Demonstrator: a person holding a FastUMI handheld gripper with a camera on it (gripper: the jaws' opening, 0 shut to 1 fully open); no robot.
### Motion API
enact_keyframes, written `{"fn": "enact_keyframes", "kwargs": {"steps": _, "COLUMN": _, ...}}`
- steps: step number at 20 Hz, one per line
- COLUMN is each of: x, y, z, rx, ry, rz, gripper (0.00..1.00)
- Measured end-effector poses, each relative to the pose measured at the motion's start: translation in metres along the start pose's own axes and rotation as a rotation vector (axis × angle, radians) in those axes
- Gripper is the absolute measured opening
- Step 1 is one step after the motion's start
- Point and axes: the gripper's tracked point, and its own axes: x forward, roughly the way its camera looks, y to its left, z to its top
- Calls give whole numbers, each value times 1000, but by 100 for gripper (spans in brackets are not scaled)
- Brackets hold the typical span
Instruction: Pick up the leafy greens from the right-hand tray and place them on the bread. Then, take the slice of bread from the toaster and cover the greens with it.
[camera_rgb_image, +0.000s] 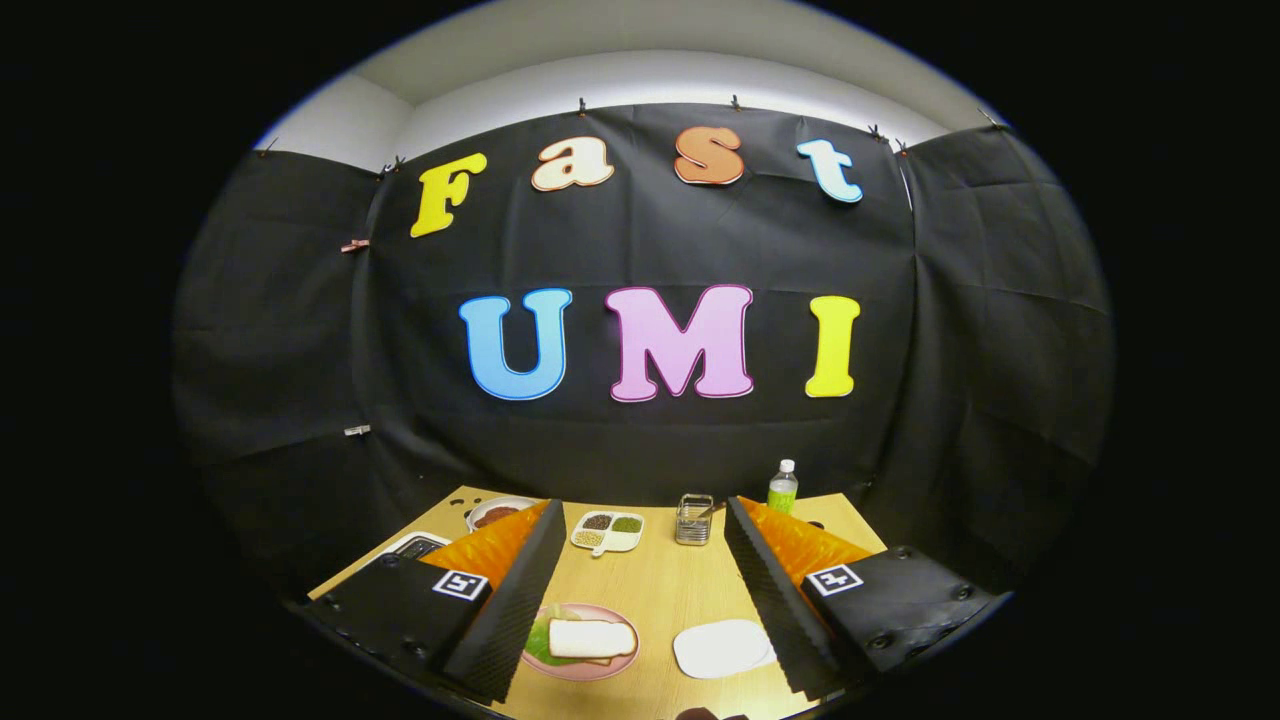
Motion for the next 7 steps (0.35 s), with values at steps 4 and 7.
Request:
{"fn": "enact_keyframes", "kwargs": {"steps": 4, "x": 1, "y": -12, "z": 3, "rx": -5, "ry": -8, "rz": -24, "gripper": 98}}
{"fn": "enact_keyframes", "kwargs": {"steps": 7, "x": -1, "y": -16, "z": 0, "rx": -6, "ry": -2, "rz": -27, "gripper": 98}}
